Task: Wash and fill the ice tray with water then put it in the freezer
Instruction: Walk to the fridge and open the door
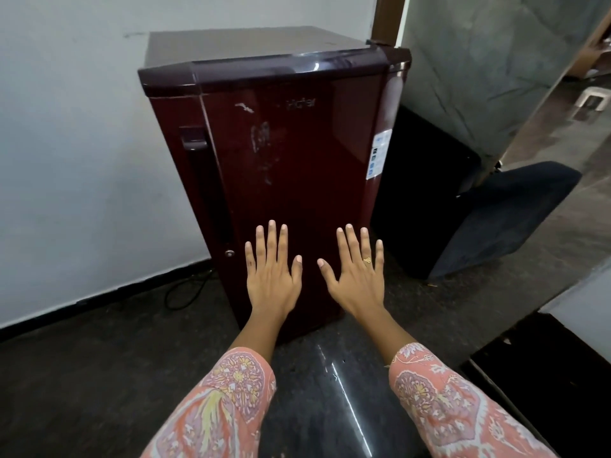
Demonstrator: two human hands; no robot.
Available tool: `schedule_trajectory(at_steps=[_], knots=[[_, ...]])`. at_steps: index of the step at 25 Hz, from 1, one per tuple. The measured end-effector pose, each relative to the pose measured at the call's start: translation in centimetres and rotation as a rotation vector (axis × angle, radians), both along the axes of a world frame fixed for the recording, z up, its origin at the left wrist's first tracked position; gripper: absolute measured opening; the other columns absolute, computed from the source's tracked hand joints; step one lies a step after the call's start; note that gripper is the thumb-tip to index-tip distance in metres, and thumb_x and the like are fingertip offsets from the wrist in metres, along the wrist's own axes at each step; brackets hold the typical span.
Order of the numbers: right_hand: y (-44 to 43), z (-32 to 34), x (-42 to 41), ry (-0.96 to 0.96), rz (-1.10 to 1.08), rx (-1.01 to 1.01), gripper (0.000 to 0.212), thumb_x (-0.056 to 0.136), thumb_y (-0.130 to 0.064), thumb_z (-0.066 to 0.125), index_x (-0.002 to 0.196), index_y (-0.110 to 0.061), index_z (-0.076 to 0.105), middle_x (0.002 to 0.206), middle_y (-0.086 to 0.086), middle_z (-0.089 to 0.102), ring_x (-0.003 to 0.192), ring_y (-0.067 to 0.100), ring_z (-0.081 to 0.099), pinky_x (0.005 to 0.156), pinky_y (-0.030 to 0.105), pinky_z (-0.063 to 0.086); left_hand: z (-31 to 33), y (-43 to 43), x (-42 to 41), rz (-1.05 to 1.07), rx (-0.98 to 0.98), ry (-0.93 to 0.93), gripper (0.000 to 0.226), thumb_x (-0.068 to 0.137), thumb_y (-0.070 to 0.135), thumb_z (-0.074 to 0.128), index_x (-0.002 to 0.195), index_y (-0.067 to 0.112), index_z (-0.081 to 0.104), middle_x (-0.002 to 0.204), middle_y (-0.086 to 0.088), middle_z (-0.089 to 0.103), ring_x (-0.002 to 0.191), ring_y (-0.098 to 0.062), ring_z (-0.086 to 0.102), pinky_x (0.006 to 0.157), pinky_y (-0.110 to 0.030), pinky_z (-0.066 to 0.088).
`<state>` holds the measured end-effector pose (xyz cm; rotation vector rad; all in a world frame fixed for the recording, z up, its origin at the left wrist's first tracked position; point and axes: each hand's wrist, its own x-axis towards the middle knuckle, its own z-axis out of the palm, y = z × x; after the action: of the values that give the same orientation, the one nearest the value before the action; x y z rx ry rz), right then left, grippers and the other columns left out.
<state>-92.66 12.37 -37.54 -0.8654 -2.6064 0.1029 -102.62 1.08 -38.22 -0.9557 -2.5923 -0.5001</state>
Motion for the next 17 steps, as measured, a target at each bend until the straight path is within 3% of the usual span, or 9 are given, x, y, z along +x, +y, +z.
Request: schedule_trajectory(at_steps=[6, 11, 15, 17], knots=[[-2.5, 2.0, -6.7, 0.014, 0.118, 0.002, 0.077, 0.085, -0.063, 0.005, 0.149, -0.02, 0.002, 0.159, -0.001, 0.0, 0.142, 0.016, -0.018, 0.11, 0.037, -0.024, 2.1, -3.0, -6.3, 0.037, 0.064, 0.014, 0.065, 0.09, 0.046, 0.011, 0.147, 0.017, -0.003, 0.155, -0.001, -0.009, 0.143, -0.019, -0.012, 0.111, -0.031, -0.022], [-4.7, 3.7, -12.0, 0.045, 0.206, 0.004, 0.078, 0.084, -0.063, 0.004, 0.149, -0.021, 0.0, 0.158, -0.002, -0.003, 0.141, 0.015, -0.021, 0.11, 0.036, -0.024, 4.1, -5.8, -11.7, 0.078, 0.142, -0.008, 0.068, 0.09, 0.047, 0.012, 0.149, 0.016, -0.001, 0.157, -0.003, -0.007, 0.143, -0.016, -0.015, 0.115, -0.038, -0.013], [-6.3, 4.7, -16.0, 0.086, 0.28, -0.017, 0.077, 0.084, -0.063, 0.005, 0.149, -0.021, 0.0, 0.159, -0.003, -0.002, 0.143, 0.016, -0.017, 0.112, 0.037, -0.021, 5.4, -7.1, -15.3, 0.057, 0.23, -0.107, 0.068, 0.091, 0.051, 0.01, 0.149, 0.019, -0.004, 0.159, -0.004, -0.006, 0.144, -0.017, -0.014, 0.114, -0.035, -0.014], [-6.9, 5.3, -17.8, 0.109, 0.309, -0.063, 0.074, 0.088, -0.061, 0.012, 0.149, -0.021, 0.0, 0.159, -0.003, 0.0, 0.144, 0.016, -0.014, 0.113, 0.037, -0.018, 6.0, -7.4, -17.0, 0.049, 0.3, -0.202, 0.064, 0.097, 0.046, 0.018, 0.15, 0.019, -0.005, 0.159, -0.003, -0.007, 0.145, -0.017, -0.012, 0.115, -0.036, -0.012]])
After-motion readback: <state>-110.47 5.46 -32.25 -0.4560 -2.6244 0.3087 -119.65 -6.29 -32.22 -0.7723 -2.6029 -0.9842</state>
